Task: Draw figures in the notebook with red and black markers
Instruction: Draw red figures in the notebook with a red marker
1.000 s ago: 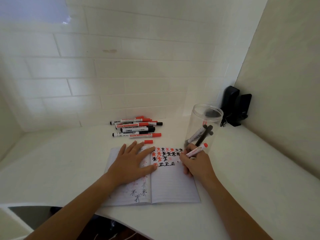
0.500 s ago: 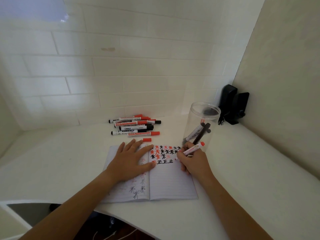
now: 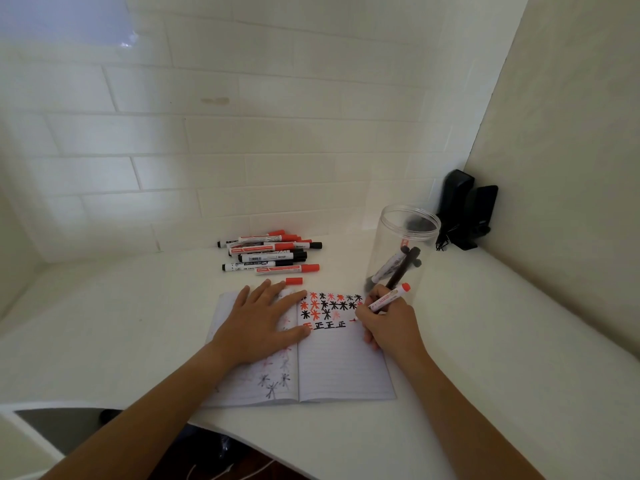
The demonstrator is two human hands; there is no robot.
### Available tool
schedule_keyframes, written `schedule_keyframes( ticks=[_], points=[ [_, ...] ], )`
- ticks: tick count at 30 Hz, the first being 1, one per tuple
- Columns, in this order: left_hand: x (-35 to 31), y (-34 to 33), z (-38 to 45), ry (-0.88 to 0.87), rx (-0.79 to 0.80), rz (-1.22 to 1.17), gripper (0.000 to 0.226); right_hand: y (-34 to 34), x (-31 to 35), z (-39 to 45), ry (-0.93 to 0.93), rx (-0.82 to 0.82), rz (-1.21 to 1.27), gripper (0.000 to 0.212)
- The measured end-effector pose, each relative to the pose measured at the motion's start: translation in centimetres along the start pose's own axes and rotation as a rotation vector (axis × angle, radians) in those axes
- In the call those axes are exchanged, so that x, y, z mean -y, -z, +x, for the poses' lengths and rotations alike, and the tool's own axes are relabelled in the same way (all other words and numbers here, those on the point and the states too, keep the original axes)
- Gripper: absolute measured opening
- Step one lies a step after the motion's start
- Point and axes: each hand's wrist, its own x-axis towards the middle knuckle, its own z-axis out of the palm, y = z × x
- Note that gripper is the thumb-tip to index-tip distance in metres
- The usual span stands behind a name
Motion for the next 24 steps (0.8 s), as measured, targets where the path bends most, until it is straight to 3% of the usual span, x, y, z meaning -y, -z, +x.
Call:
schedule_keyframes(
  ticks=[24],
  points=[
    [0.2, -0.26, 0.12, -0.002, -0.017, -0.006, 0.083, 0.19, -0.25, 0.13, -0.007, -0.014, -0.03, 0.014]
  ],
)
